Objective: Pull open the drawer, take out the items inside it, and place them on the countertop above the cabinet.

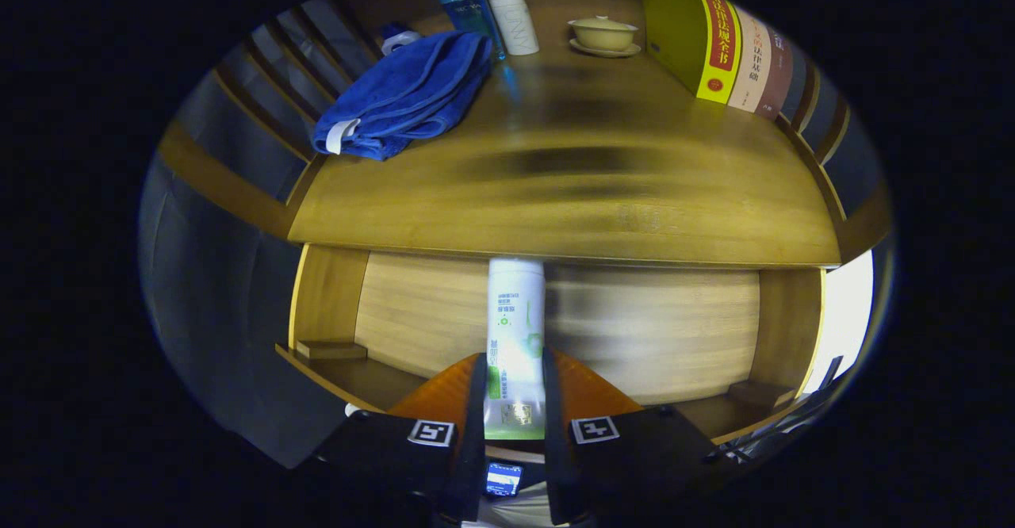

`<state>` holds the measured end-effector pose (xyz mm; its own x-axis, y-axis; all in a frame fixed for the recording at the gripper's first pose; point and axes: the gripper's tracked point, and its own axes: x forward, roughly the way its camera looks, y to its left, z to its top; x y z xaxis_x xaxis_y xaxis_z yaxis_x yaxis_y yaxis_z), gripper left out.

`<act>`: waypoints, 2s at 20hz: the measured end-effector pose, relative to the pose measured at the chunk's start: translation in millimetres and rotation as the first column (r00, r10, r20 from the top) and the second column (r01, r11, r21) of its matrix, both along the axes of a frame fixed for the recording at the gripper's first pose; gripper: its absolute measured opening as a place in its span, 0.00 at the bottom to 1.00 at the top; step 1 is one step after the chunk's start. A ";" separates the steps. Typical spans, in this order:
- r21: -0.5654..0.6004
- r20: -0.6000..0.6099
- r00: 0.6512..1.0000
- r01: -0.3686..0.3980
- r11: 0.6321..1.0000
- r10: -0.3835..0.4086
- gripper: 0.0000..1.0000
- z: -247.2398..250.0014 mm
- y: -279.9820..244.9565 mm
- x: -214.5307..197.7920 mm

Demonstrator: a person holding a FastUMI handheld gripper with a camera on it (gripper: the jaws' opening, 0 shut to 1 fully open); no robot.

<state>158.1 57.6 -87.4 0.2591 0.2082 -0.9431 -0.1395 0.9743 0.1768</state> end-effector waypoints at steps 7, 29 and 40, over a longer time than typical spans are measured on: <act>-0.022 0.052 0.997 -0.052 0.998 0.053 0.40 27.1 -1.9 -28.8; -0.006 0.417 0.886 0.224 0.975 -0.201 0.40 30.6 4.6 157.8; -0.031 0.470 0.856 0.258 0.966 -0.214 0.73 27.8 -4.6 163.8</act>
<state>321.9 53.0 -59.6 0.6978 0.0064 -0.7163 0.0526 0.9968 0.0602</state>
